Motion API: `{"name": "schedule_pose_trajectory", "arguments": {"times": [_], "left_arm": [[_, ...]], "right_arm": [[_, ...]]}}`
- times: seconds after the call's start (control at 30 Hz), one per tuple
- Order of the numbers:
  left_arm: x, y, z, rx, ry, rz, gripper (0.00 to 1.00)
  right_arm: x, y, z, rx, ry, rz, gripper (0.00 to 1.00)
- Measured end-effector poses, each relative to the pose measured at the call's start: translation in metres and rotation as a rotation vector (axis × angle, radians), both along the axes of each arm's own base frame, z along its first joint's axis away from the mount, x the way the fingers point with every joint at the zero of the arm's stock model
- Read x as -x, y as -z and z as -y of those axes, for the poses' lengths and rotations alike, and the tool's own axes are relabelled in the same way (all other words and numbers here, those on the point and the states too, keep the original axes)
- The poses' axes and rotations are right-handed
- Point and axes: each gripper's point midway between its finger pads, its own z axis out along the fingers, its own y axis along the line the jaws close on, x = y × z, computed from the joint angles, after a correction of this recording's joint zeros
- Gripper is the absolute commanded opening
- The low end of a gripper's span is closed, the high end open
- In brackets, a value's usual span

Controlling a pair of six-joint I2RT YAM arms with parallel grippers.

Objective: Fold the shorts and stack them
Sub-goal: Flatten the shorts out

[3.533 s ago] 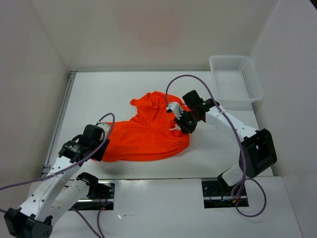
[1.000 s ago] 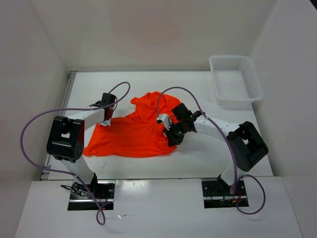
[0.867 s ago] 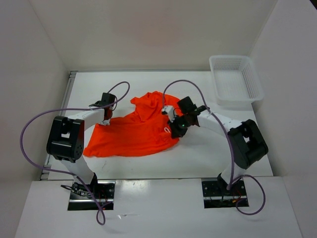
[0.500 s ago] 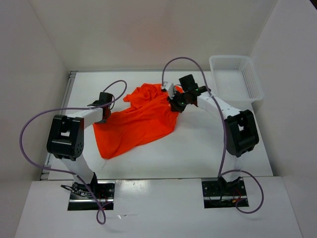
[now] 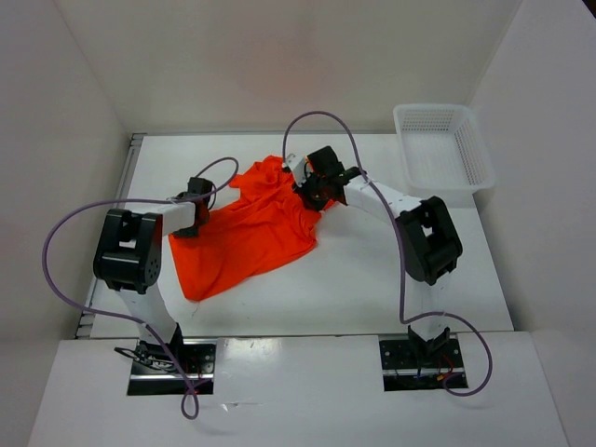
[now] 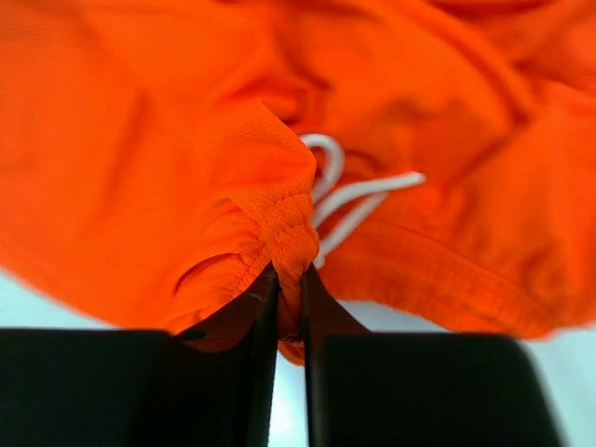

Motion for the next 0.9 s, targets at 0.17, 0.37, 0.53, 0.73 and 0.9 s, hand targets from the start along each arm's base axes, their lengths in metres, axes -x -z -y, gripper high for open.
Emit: {"name": "schedule_pose_trajectory", "arguments": {"times": [0.17,0.37,0.53,0.73,0.9], "left_arm": [[0.004,-0.001,-0.016,-0.016,-0.047,-0.002,0.0],[-0.004,-0.001,-0.011,0.013,-0.037,0.014,0.03],[-0.006,-0.004,-0.014,0.01,-0.045,0.005,0.13],[-0.005,-0.013,-0.019,-0.007,-0.057,-0.013,0.56],[-0.008,-0.044,-0.004,-0.02,-0.016,0.033,0.58]], "right_arm": [[-0.041,0.006,0.056,0.058,0.195,0.077,0.02],[-0.042,0.03,0.131,0.092,0.348,0.013,0.49],[-0.036,-0.001,0.133,0.047,0.349,0.039,0.58],[-0.037,-0.02,0.144,-0.029,0.381,0.031,0.59],[-0.023,-0.003,0.16,-0.064,0.411,-0.065,0.64]]}}
